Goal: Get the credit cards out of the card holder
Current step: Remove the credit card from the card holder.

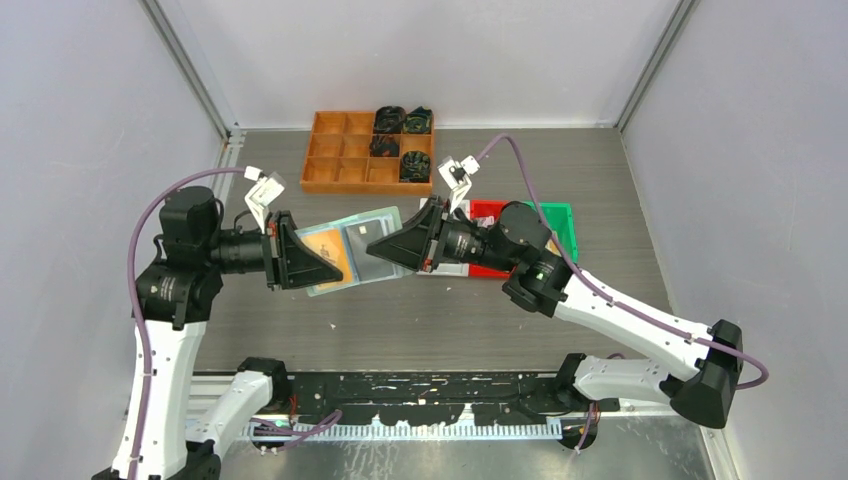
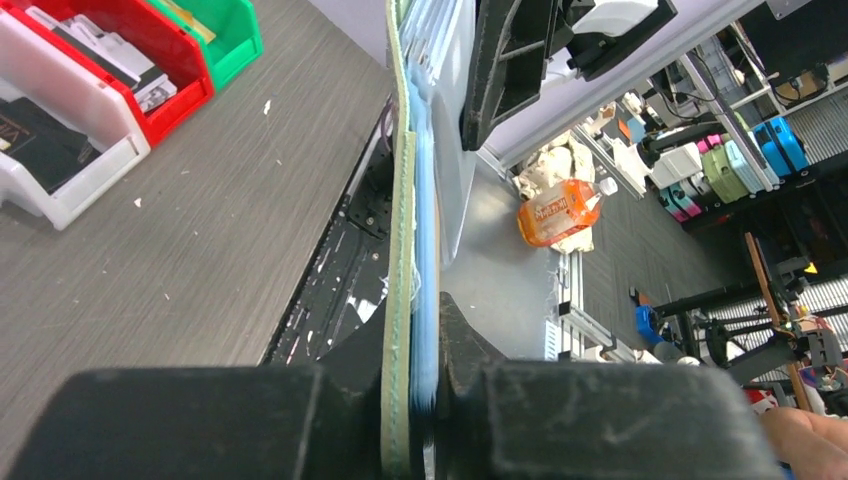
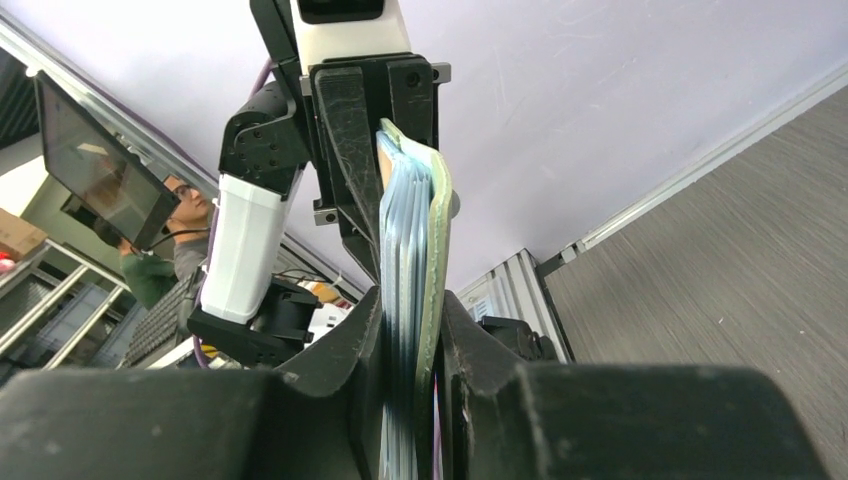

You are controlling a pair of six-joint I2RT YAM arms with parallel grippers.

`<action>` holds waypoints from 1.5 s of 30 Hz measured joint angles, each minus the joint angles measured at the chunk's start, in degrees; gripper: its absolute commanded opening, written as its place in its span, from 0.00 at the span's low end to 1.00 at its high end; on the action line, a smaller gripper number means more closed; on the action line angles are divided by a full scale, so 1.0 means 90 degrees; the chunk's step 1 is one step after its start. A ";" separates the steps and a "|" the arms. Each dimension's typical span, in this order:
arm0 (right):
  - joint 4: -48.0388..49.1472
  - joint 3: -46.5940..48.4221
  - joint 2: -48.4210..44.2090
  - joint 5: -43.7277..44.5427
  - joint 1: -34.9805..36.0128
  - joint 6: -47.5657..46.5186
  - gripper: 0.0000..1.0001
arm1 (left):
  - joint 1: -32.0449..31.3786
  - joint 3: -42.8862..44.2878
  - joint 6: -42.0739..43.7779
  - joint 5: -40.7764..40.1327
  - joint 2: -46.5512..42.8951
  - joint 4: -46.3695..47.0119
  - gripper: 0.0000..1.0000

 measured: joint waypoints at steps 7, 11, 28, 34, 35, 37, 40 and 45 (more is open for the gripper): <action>0.0061 -0.0170 -0.0010 0.0172 0.0029 0.0180 0.38 | -0.0034 0.0316 0.0831 -0.0328 0.0151 -0.0814 0.00; -0.0104 -0.0170 -0.0051 0.0279 0.0002 0.0189 0.64 | -0.0017 0.0440 0.1188 -0.0486 0.0155 -0.1151 0.00; -0.1443 0.0736 -0.0168 0.0340 -0.0333 0.0311 0.64 | 0.0007 0.0534 0.3441 -0.2378 0.0750 -0.3109 0.00; -0.0894 0.0542 0.1134 -0.0534 -0.0209 0.1100 0.63 | 0.0007 0.0539 0.3752 -0.2183 0.1032 -0.3670 0.00; -0.0860 0.0505 0.1311 -0.0634 -0.0189 0.1190 0.62 | 0.0005 0.0544 0.3815 -0.2130 0.1073 -0.3762 0.00; -0.0772 0.0447 0.1540 -0.0801 -0.0160 0.1360 0.62 | 0.0005 0.0554 0.3878 -0.2050 0.1144 -0.3891 0.01; -0.0556 0.0415 0.1661 -0.0981 -0.0136 0.1557 0.60 | 0.0007 0.0559 0.3978 -0.1957 0.1226 -0.4012 0.02; -0.0058 0.0415 0.1736 -0.1212 -0.0126 0.1773 0.56 | 0.0005 0.0583 0.4014 -0.1746 0.1348 -0.4099 0.06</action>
